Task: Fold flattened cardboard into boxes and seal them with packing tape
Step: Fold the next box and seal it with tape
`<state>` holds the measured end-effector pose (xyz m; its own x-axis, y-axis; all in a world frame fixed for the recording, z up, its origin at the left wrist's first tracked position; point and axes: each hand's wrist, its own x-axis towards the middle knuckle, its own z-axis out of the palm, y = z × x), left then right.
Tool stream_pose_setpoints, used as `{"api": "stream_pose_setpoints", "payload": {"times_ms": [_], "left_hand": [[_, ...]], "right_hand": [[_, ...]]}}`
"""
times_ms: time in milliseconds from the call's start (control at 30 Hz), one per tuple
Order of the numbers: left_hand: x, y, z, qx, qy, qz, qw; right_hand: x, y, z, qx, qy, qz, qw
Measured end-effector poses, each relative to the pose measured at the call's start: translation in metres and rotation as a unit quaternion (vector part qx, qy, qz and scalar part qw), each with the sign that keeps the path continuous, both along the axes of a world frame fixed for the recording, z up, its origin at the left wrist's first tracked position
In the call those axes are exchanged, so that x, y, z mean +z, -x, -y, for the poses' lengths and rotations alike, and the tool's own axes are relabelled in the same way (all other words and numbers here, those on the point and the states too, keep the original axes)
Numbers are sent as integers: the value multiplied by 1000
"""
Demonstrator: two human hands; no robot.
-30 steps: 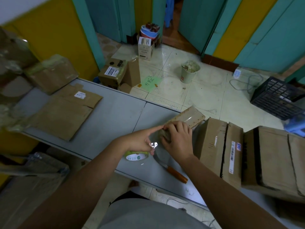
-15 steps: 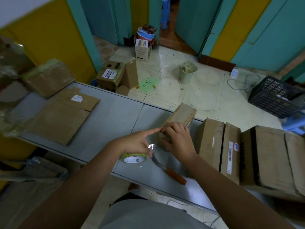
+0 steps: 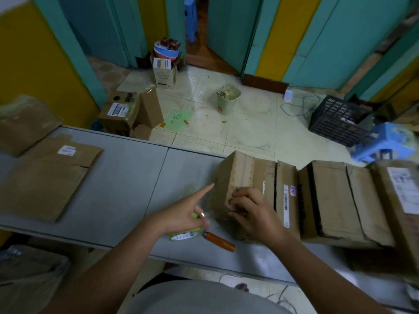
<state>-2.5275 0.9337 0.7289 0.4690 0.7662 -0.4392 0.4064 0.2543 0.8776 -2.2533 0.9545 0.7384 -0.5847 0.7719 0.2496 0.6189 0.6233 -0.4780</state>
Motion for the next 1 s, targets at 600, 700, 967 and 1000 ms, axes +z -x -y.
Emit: {"api": "stream_pose_setpoints", "payload": {"times_ms": [600, 700, 967, 1000], "left_hand": [[62, -11, -2, -5, -120, -19, 993], [76, -20, 0, -1, -133, -6, 991], [89, -33, 4, 22, -146, 30, 989], [90, -35, 5, 20, -142, 44, 989]], "right_hand": [[62, 22, 35, -126, 150, -131, 972], [75, 35, 31, -139, 224, -128, 956], [84, 36, 34, -149, 236, -186, 942], [84, 34, 35, -146, 225, -184, 946]]}}
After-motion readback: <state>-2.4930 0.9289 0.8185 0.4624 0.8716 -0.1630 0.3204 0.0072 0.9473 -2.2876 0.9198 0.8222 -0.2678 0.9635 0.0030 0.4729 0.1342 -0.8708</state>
